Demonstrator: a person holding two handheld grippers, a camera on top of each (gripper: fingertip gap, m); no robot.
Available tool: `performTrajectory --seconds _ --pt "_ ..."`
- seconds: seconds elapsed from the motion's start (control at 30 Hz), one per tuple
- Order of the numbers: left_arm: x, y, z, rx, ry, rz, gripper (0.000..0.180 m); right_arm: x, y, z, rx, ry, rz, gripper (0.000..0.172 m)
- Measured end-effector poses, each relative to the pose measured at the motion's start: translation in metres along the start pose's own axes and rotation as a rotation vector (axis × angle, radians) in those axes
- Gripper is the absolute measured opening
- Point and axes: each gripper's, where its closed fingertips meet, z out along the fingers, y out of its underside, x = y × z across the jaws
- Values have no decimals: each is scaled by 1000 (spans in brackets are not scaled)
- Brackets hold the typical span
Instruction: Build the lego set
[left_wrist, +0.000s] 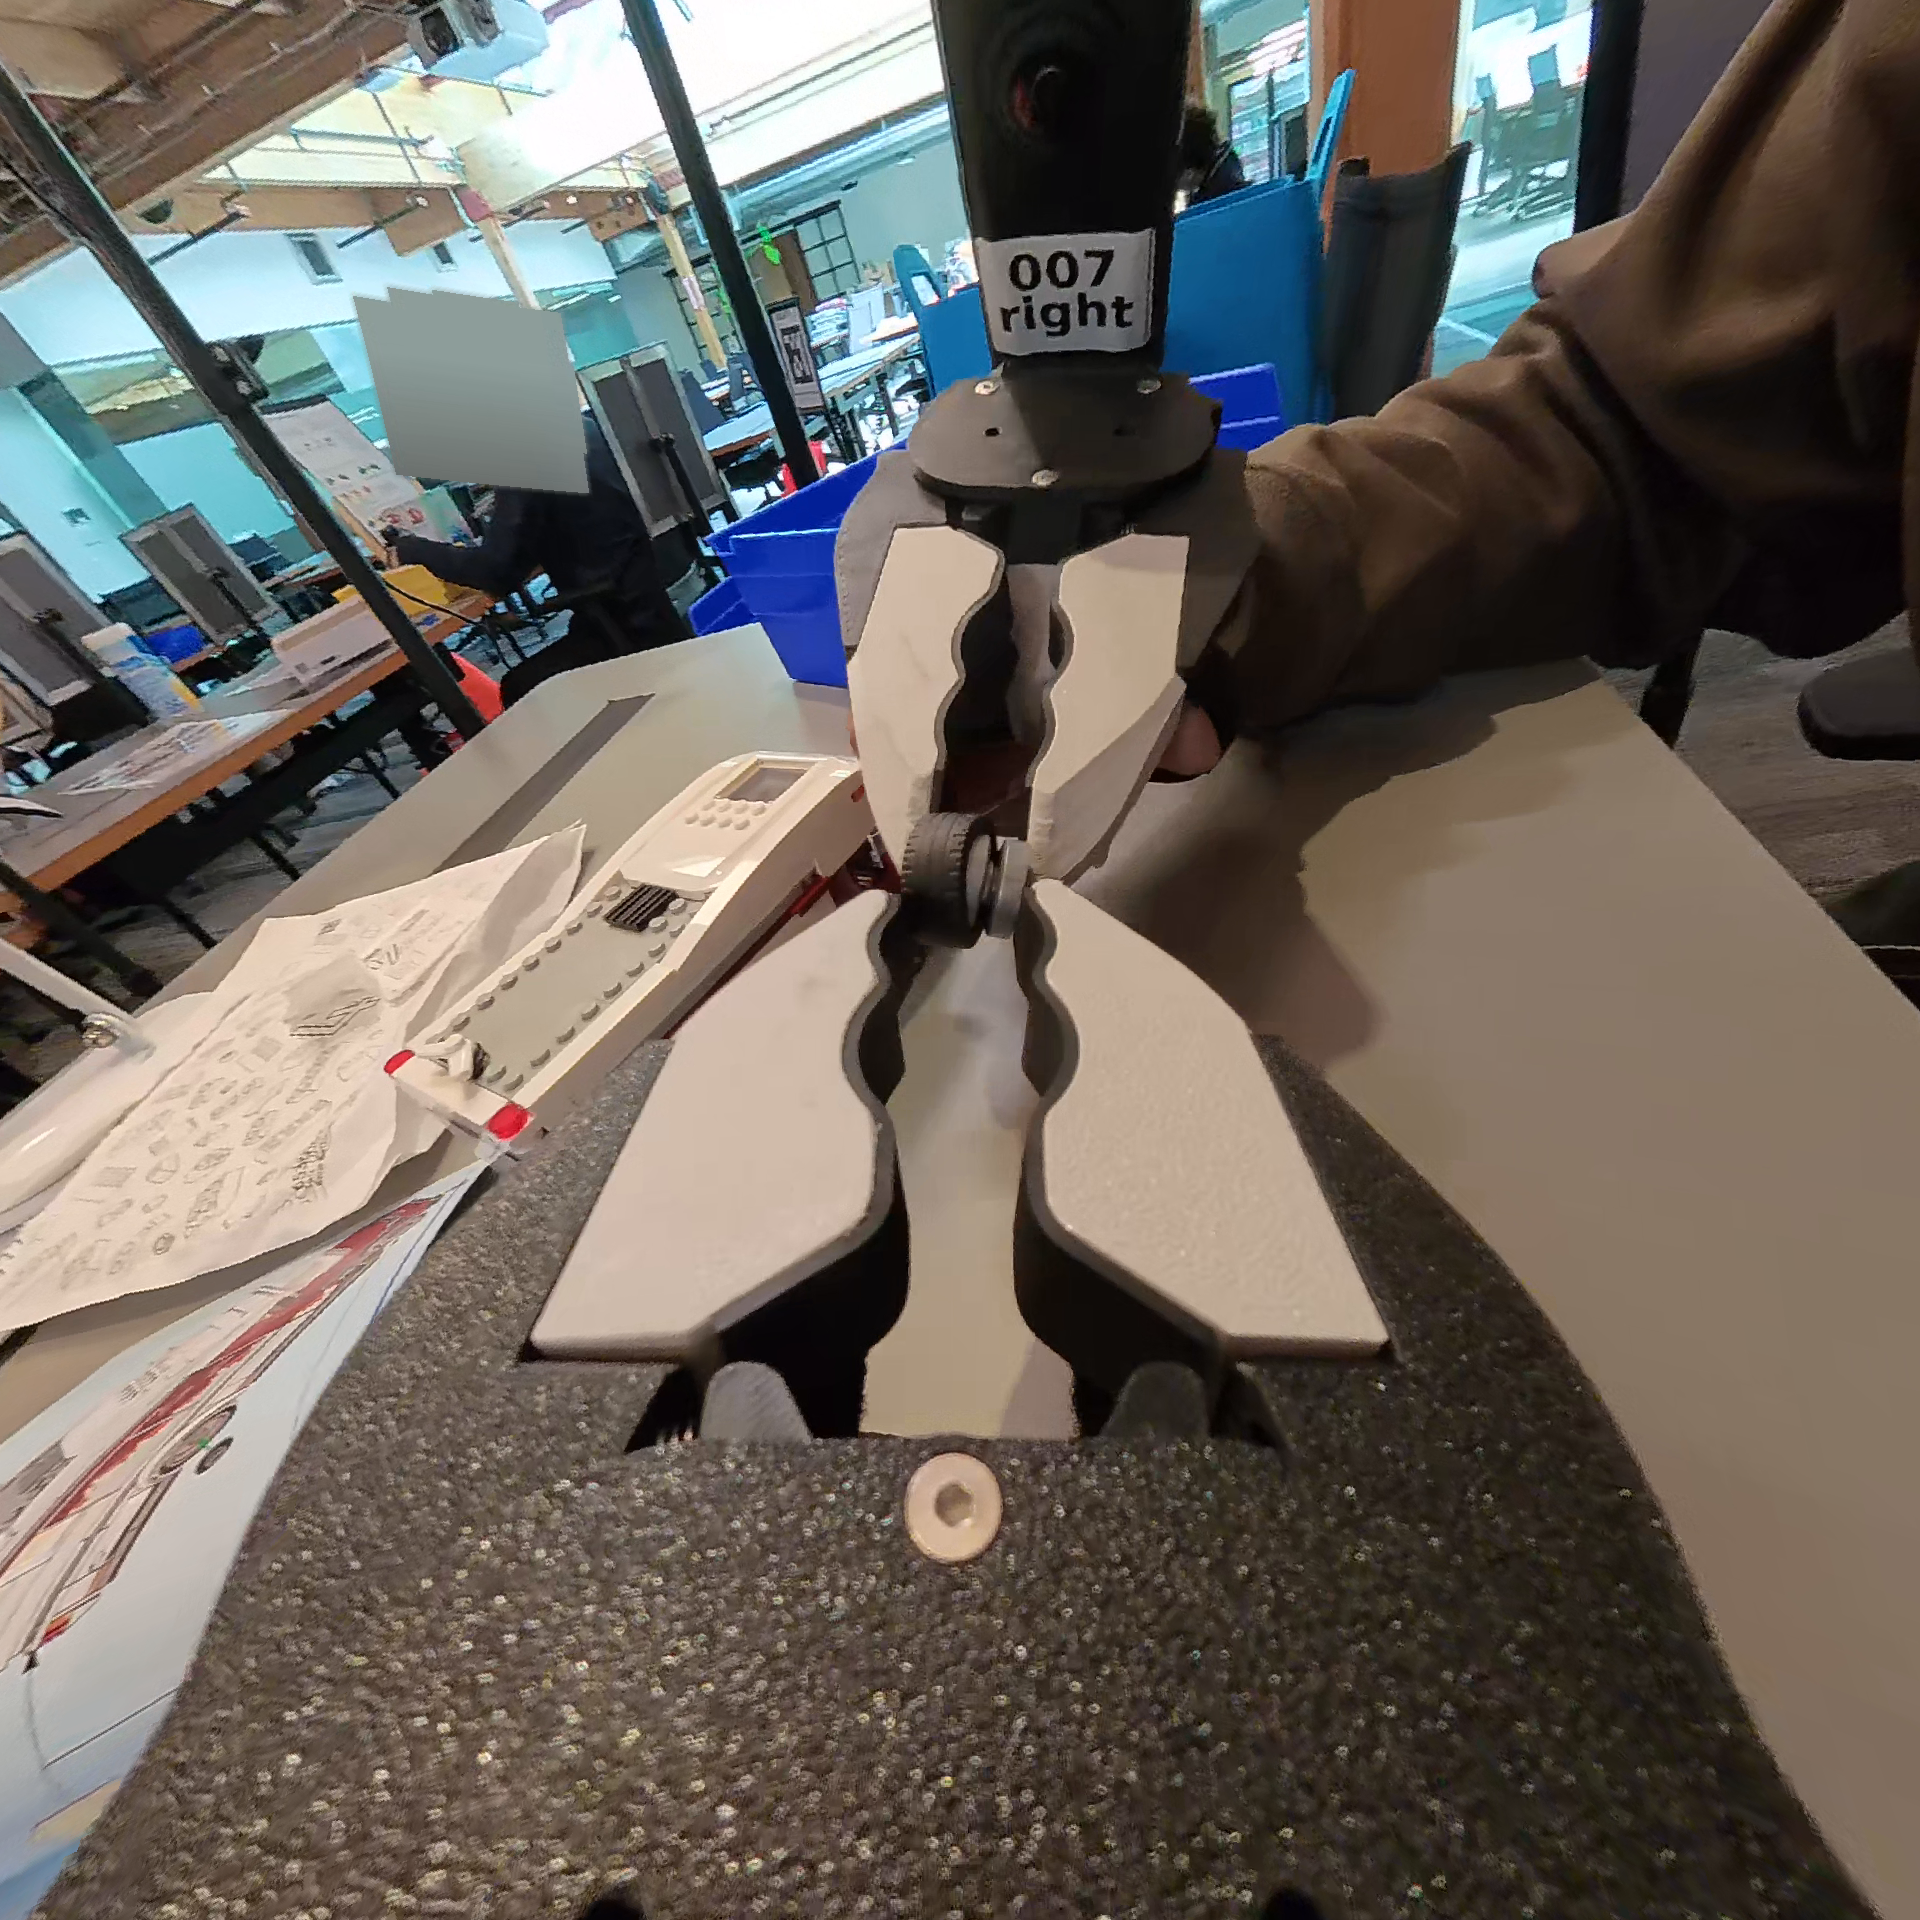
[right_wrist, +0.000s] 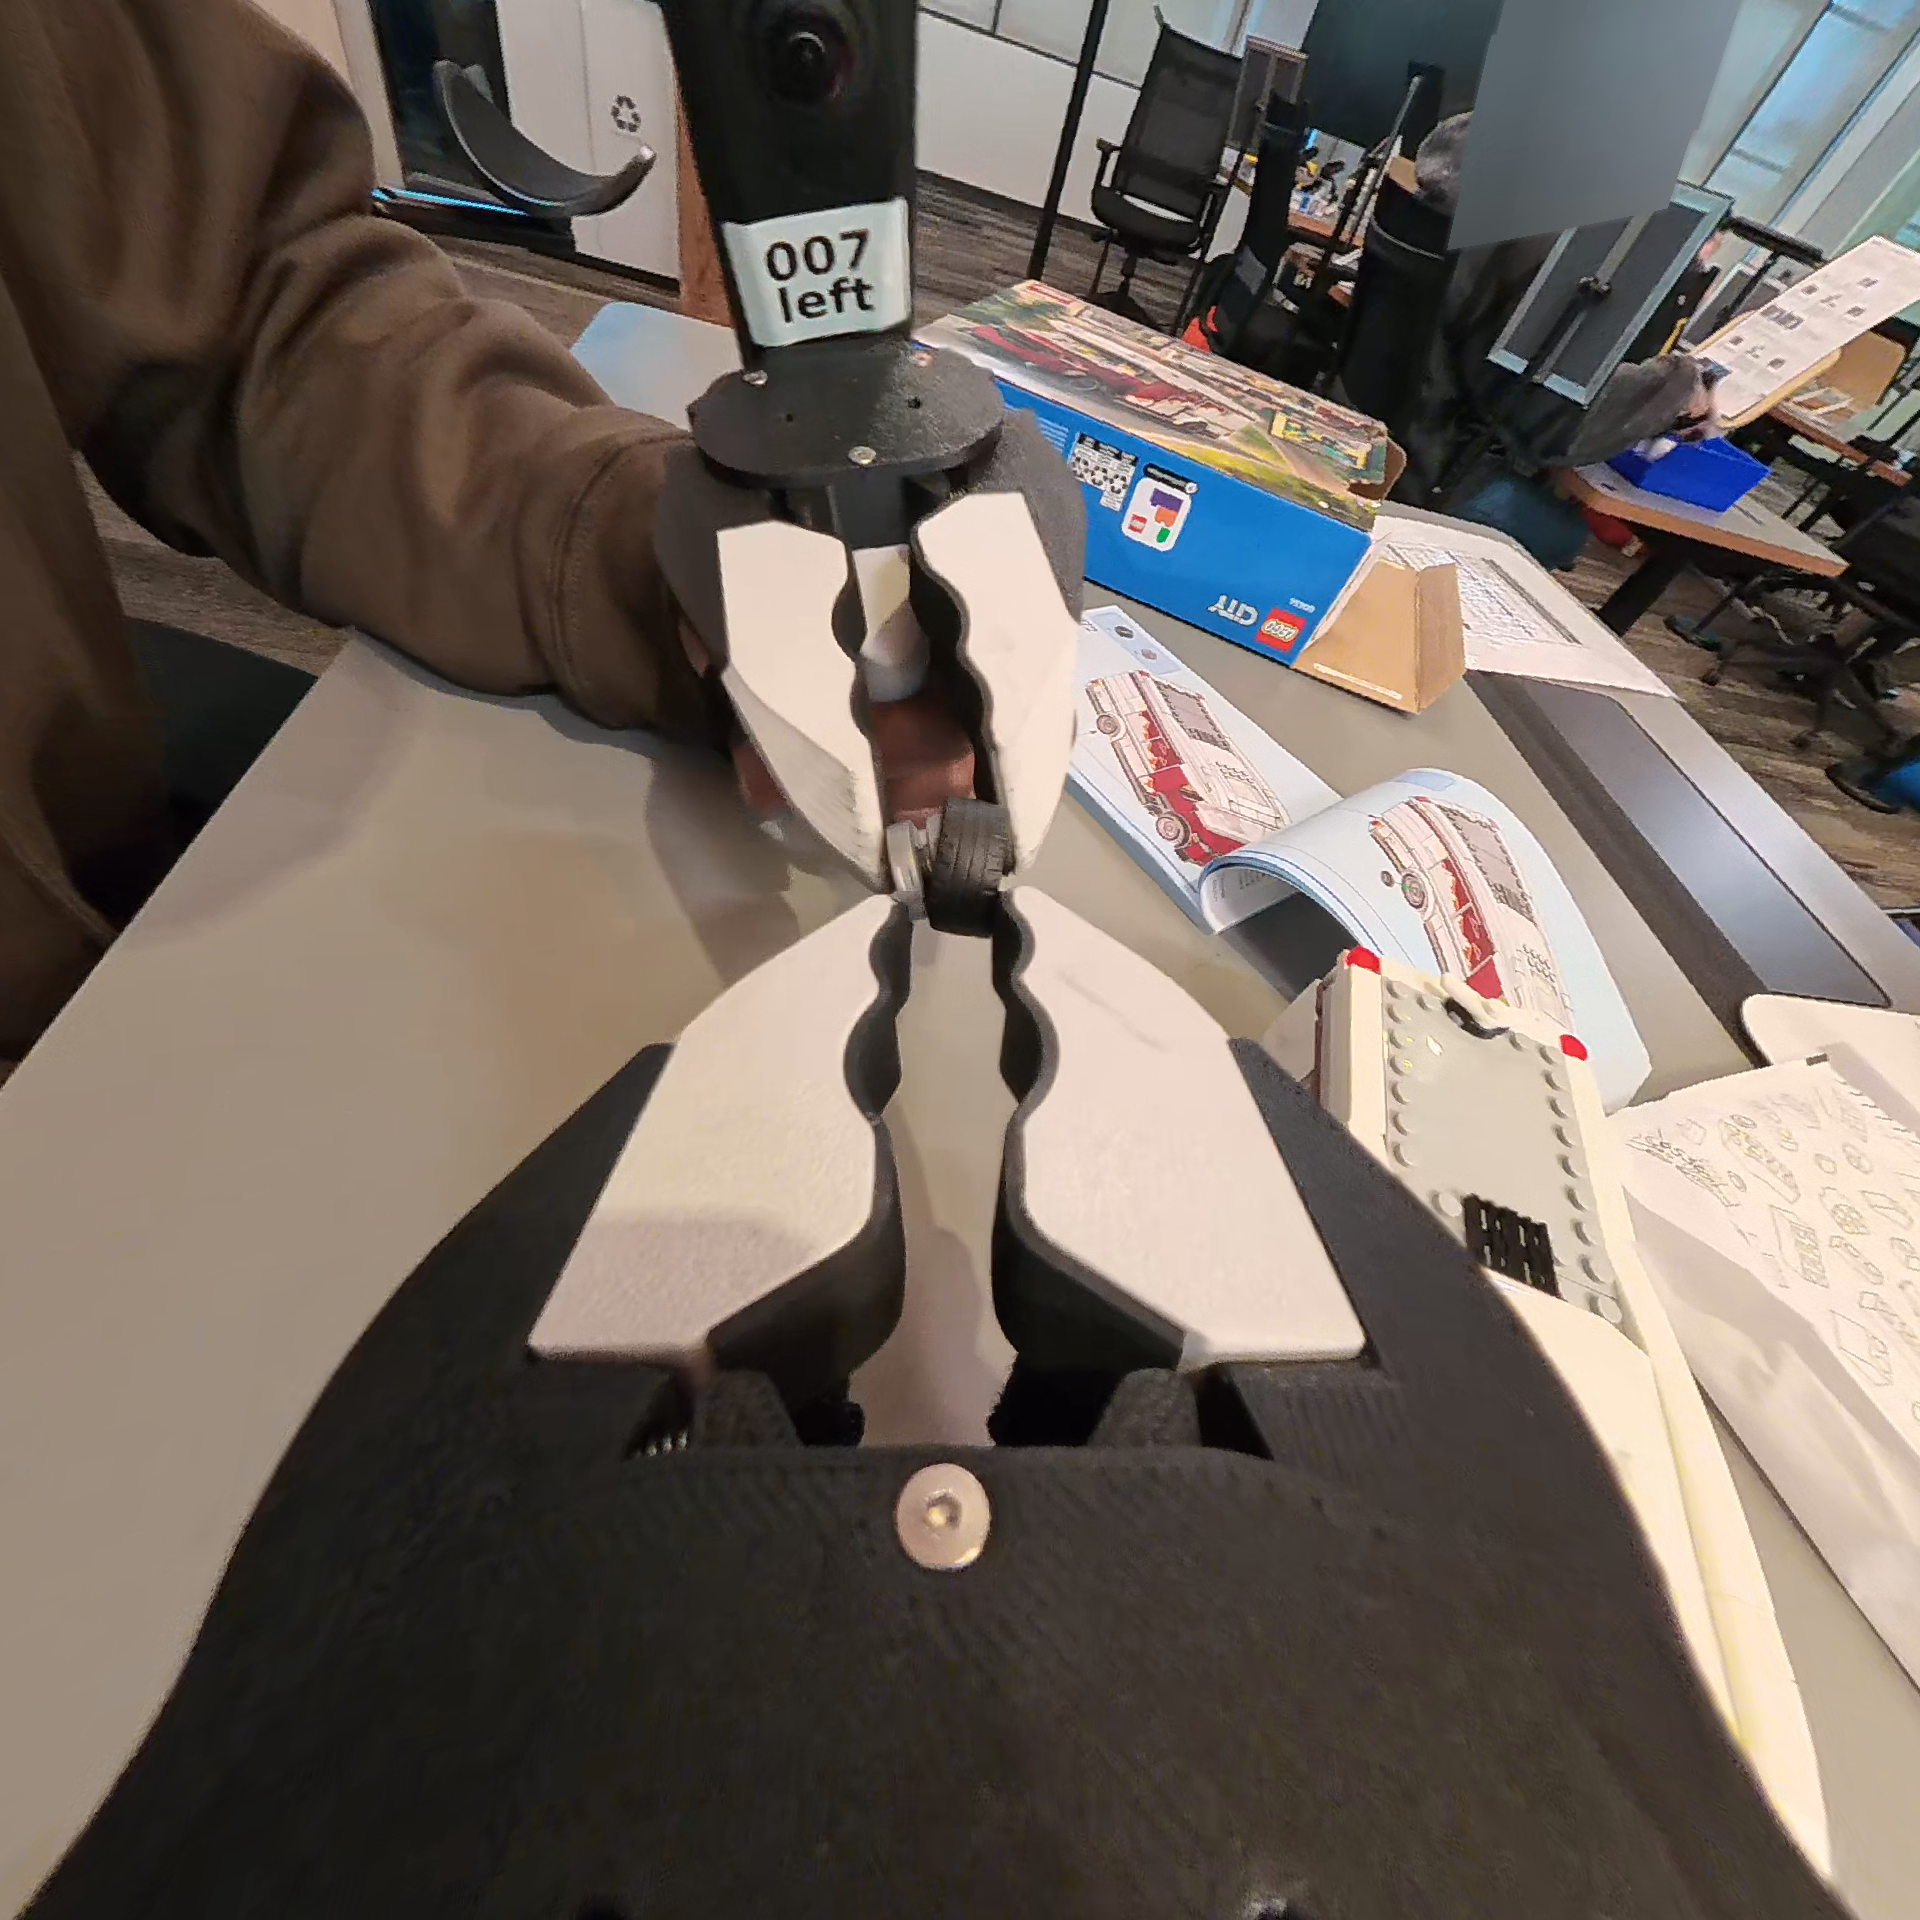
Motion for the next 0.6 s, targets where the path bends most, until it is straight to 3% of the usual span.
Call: performTrajectory --seconds 0.23,0.43,0.6 --pt "1 6 2 -29 38 -66 20 2 4 0 -28 66 -111 17" --pt "4 10 3 -57 61 -60 20 -5 2 0 -11 -5 -57 27" --pt "7 16 5 -103 63 -26 20 -8 7 3 -47 -24 -37 25"
